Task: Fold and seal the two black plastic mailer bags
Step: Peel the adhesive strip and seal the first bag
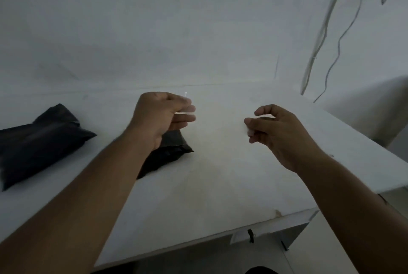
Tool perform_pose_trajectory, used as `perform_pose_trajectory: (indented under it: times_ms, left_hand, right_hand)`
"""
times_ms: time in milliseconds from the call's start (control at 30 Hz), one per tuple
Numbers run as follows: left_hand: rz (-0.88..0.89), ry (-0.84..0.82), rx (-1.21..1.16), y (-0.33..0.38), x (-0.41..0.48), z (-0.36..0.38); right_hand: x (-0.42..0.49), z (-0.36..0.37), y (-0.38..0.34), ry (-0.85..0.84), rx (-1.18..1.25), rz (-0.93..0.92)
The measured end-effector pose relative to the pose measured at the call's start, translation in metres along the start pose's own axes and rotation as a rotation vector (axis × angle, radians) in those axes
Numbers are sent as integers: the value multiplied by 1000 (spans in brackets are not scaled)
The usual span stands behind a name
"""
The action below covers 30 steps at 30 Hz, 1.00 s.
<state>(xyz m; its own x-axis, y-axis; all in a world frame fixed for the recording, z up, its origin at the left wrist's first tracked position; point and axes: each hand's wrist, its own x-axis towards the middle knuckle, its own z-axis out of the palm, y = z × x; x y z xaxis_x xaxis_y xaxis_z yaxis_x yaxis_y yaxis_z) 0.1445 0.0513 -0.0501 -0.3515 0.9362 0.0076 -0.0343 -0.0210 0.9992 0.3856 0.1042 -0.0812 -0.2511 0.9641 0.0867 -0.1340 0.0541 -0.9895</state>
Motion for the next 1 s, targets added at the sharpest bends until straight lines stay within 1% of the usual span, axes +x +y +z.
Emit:
perform_pose_trajectory:
  times_ms: [67,133,233,300,400,500,633,833,1000]
  left_hand:
    - [-17,35,46,6,-6,-27]
    - [-55,64,81,10,-10,-52]
    - [-123,114,98,13,-14,-87]
    - [-179,140,101,10,-18,-106]
    - [-231,180,144,-1,-23,-130]
    - [-236,204,195,-12,-24,-146]
    - [-274,196,147,-15,-21,-151]
    - [-307,180,163,-15,-16,-148]
    - [-307,202,226,-19,-13,-146]
  right_hand:
    - [6,21,-5,-43,49,65]
    - [15,43,-9,-79,47,140]
    - [29,75,-9,-122,71,289]
    - [36,94,-8,-153,86,379]
    - [41,113,-5,-188,81,465]
    - [41,126,1,-216,89,511]
    - [41,134,8,-227,94,550]
    - [49,131,8,-158,69,566]
    - [52,129,11,-154,5,598]
